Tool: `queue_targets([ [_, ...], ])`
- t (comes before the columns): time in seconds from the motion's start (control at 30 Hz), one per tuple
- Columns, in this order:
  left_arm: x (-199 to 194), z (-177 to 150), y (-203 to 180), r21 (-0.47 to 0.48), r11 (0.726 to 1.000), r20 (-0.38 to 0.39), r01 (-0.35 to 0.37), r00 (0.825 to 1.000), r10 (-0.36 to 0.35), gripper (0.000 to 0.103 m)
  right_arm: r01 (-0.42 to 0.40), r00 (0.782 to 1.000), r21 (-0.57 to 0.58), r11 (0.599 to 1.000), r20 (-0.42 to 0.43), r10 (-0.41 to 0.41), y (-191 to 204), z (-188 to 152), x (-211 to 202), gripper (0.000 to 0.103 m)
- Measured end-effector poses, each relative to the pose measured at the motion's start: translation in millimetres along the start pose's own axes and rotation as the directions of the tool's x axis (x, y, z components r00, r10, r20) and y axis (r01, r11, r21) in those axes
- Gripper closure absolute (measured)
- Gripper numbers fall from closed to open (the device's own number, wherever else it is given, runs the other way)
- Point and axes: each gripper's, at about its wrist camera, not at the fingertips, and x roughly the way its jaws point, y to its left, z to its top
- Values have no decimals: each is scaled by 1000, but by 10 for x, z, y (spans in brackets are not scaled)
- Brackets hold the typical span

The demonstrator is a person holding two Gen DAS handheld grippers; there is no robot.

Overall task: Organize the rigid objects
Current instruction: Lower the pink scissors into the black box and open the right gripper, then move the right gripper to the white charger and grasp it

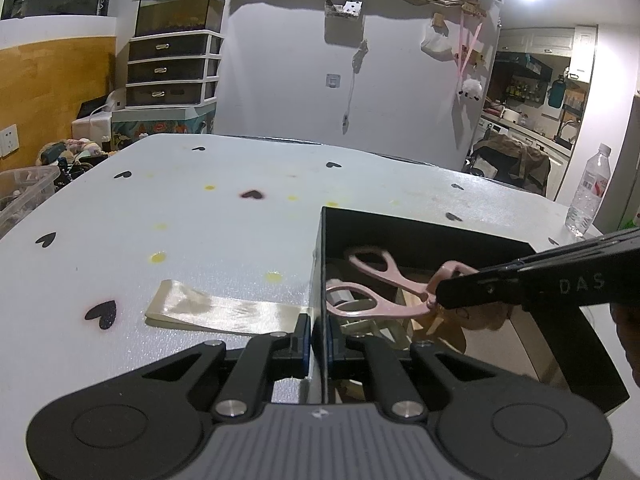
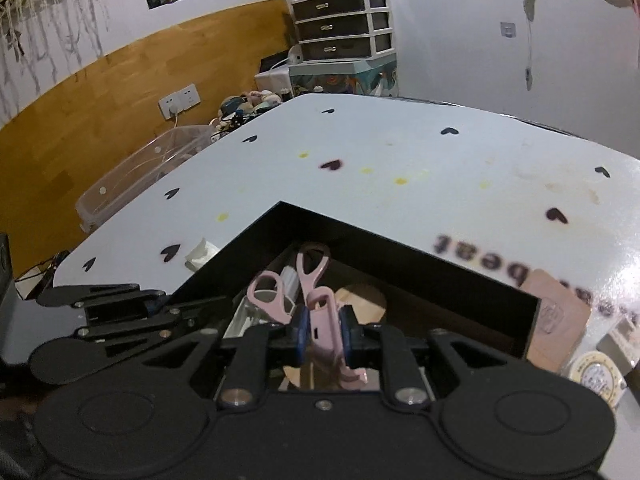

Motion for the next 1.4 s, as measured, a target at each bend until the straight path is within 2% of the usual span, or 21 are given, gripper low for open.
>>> queue_targets([
  [0.1,0,1,2,-3,1000,0,1,1000,-1,96,-15,1000,17,1000,-5,15,-9,-5,7,72],
  [0.17,-3,-2,2,-4,1000,1,1,1000,-1,96,-18,1000,11,1000,-1,18,16,-11,-3,54],
  [0.5,0,-2,2,-3,1000,1,1,1000,-1,96,-29,998,7,1000,49,28,24,7,-132,39],
  [0.77,-1,-4,4,-2,1000,1,0,1000,0,96,-15,991,23,1000,133,12,-57,30,-386,3],
  [0.83,-1,-5,4,-2,1000,1,-1,1000,1,96,6,987,26,1000,158,-10,-101,16,-454,0],
  [1.0,4,-8,9,-1,1000,0,-2,1000,2,96,101,971,68,993,212,-113,-293,-65,-637,0],
  [1.1,4,-8,8,-1,1000,0,-3,1000,3,96,172,951,138,976,234,-200,-492,-136,-756,0],
  [1.23,-2,-16,16,2,1000,-1,-7,1000,7,96,283,911,238,929,237,-338,-812,-267,-906,0],
  [1.3,-2,-16,15,1,1000,-2,-6,1000,6,96,336,879,283,898,250,-407,-964,-356,-988,0],
  [1.4,-8,-19,16,2,1000,-3,-8,1000,8,96,447,805,342,827,249,-539,-1176,-485,-1095,0],
])
